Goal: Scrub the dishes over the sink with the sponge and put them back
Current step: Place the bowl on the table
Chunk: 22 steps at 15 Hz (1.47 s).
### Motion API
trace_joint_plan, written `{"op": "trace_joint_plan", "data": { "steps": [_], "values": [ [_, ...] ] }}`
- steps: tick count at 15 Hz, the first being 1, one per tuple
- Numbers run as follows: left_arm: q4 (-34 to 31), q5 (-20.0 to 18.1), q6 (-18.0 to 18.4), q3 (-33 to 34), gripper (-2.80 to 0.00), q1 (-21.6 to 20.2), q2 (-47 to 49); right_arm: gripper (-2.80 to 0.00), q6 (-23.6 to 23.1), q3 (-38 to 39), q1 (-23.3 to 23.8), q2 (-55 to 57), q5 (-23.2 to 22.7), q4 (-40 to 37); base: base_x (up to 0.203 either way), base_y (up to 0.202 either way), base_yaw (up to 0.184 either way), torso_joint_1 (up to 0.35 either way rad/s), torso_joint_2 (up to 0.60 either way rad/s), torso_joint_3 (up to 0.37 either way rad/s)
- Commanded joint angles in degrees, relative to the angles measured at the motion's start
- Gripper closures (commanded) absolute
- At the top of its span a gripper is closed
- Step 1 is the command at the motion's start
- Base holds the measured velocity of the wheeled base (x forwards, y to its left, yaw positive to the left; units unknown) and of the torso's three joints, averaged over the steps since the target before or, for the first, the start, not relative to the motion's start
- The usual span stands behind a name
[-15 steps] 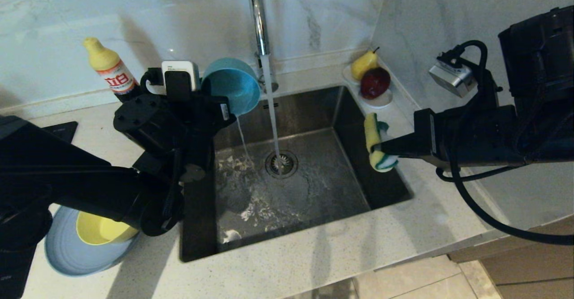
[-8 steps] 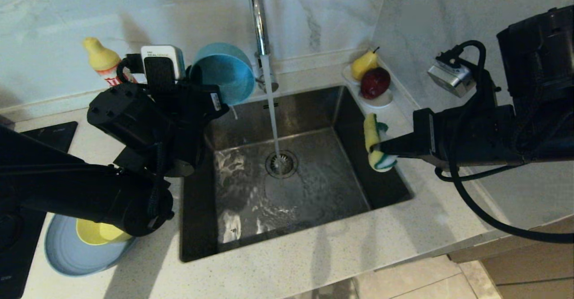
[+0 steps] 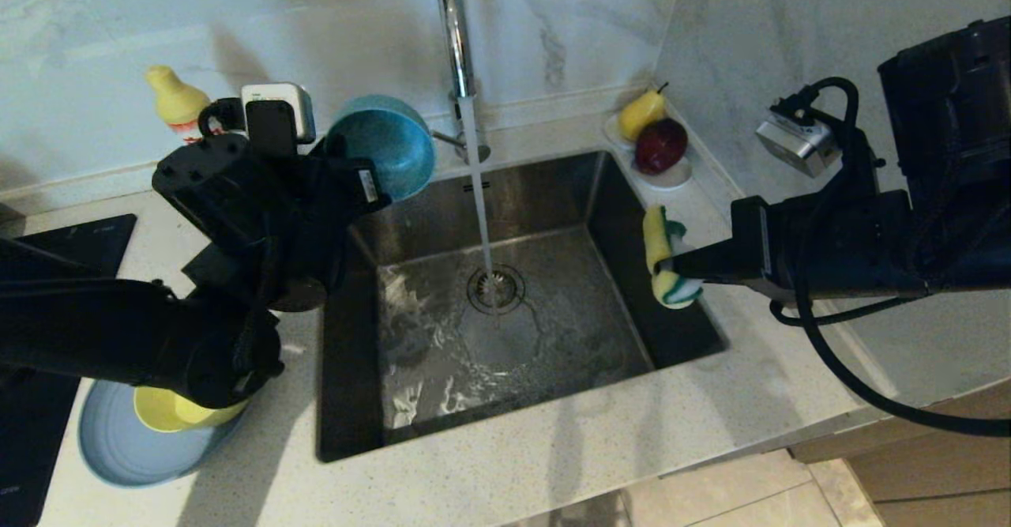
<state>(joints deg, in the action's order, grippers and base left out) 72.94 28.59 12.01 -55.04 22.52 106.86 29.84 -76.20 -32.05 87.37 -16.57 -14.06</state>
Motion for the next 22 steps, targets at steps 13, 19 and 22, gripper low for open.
{"op": "trace_joint_plan", "data": {
  "steps": [13,19,22],
  "values": [
    [-118.0,-26.1,-35.6,-37.4,0.0,-8.9,-22.4,0.0,0.6,9.3,1.4,-3.8,-3.1,3.7,0.0,0.0,0.0,0.0,0.0,0.0],
    [-118.8,-29.2,-35.7,-37.2,0.0,-20.4,-22.2,0.0,0.4,10.8,3.5,-3.2,-3.1,3.9,0.0,0.0,0.0,0.0,0.0,0.0],
    [-118.6,-28.8,-35.5,-37.1,0.0,-28.1,-22.5,0.0,0.3,10.8,4.2,-3.1,-3.8,3.8,0.0,0.0,0.0,0.0,0.0,0.0]
  ]
}}
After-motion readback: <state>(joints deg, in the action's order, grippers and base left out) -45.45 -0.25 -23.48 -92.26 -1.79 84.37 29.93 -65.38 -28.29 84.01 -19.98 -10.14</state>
